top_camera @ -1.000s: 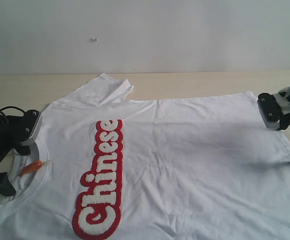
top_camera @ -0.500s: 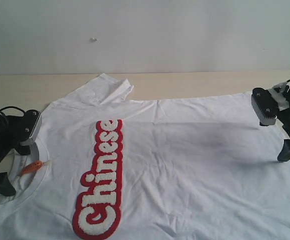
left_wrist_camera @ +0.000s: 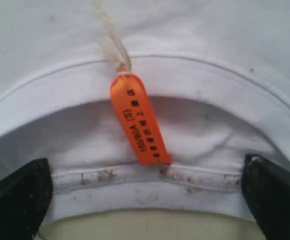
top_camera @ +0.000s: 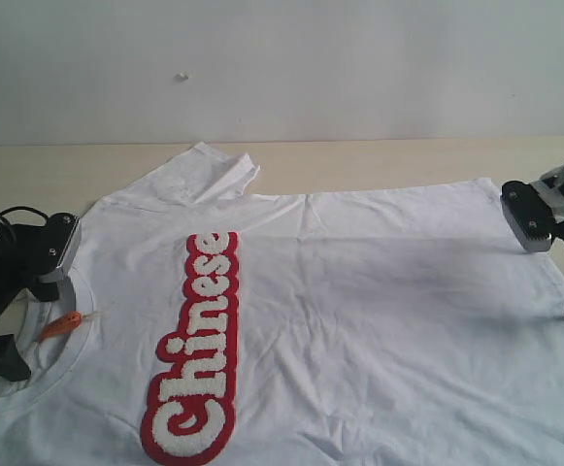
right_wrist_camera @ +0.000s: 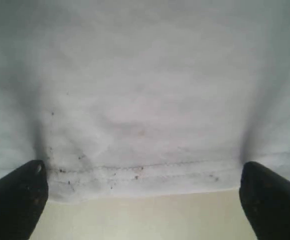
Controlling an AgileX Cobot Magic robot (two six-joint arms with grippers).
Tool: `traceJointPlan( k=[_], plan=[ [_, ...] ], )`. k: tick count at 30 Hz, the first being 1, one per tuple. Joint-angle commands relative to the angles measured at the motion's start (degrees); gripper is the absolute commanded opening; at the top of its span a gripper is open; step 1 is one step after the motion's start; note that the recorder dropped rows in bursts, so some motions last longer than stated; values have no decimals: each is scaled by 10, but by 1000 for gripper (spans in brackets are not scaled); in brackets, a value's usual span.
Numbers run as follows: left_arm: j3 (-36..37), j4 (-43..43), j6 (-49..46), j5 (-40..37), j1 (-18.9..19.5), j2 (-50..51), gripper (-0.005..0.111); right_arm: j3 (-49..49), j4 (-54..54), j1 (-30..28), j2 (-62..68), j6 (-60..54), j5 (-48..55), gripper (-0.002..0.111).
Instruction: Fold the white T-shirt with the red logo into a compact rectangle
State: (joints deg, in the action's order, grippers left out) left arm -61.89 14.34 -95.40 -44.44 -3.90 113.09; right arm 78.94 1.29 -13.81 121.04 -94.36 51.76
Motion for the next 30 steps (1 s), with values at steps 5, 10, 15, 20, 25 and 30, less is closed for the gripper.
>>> traceJointPlan(
  k=[5, 10, 15, 20, 25, 30],
  plan=[
    [10, 3, 1, -3, -1, 19, 105, 3, -64, -2, 7, -4, 6, 105],
    [10, 3, 1, -1, -1, 20, 105, 3, -129, -2, 9, -5, 0, 105],
    [10, 3, 1, 2, -1, 20, 105, 3, -128, -2, 9, -2, -55, 105],
    [10, 3, 3, 2, -1, 20, 105, 3, -21, -2, 9, 19, -33, 105],
    [10, 3, 3, 9, -1, 20, 105, 3, -26, -2, 9, 10, -35, 105],
    [10, 3, 3, 9, -1, 20, 105, 3, -20, -2, 9, -20, 14, 105]
  ],
)
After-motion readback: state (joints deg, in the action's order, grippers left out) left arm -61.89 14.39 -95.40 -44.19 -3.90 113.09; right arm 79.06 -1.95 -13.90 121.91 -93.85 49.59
